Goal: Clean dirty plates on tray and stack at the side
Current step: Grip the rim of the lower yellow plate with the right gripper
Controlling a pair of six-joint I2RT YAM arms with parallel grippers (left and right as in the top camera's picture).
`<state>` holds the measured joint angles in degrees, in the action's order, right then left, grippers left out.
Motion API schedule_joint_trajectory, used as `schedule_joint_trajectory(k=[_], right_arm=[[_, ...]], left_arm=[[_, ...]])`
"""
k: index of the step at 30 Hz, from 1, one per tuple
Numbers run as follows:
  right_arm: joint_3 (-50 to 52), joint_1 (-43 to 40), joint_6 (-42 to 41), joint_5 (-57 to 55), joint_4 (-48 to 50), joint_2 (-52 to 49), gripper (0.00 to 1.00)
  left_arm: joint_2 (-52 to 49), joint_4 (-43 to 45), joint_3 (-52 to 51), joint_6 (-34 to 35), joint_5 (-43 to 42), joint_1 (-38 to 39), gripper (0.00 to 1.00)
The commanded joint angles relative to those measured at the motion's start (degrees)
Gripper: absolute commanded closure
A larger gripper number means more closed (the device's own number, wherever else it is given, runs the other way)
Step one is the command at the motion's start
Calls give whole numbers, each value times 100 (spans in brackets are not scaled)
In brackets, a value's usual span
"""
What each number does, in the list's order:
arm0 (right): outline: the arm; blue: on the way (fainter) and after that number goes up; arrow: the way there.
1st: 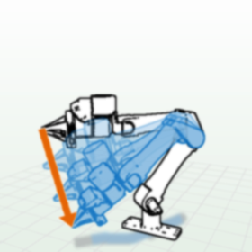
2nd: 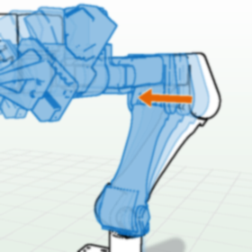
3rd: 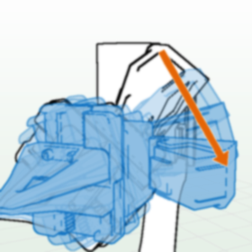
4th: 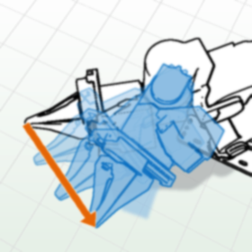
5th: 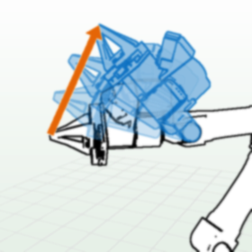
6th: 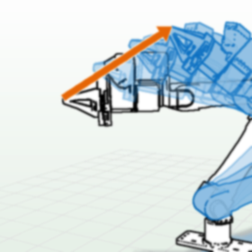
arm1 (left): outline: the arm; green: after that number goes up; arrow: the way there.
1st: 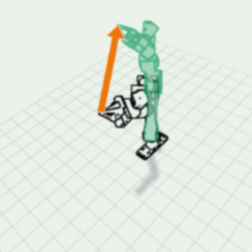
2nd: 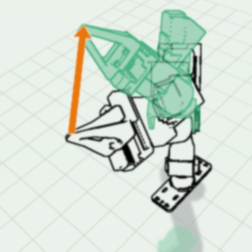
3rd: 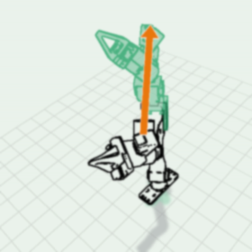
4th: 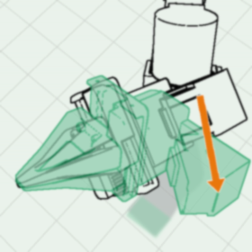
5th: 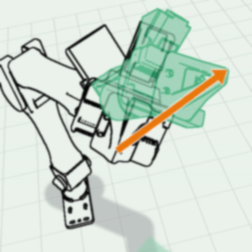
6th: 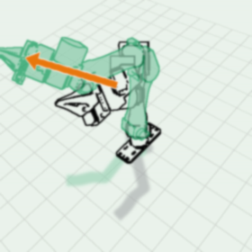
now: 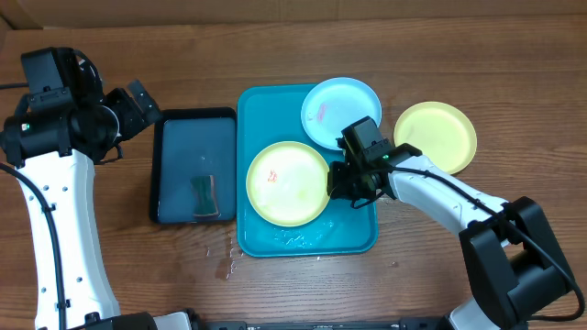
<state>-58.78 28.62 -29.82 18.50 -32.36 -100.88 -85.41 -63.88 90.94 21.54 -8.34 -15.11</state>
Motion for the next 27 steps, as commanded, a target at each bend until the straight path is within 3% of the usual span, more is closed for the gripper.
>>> schedule_joint_trajectory(k=[1,4,7,11,21,27], right_arm=[[-28,81,-85,-205,-35,92,96],[-192,138,-76,-466,-345,92,91],[-468,175,20,-739,-704,92,77],[-743,175,354,-807,-874,92,37],[-789,199,-68,-813,-1464,90,43],[-479,258,-356,-767,-1294,90,51]], left_arm=[[-48,2,66,96,-7,13,0],[-48,2,66,96,-7,13,0],[-48,2,66,98,-7,13,0],[-48,2,66,96,-7,13,0],[-48,2,66,98,-7,13,1],[-48,2,66,98,-7,13,0]])
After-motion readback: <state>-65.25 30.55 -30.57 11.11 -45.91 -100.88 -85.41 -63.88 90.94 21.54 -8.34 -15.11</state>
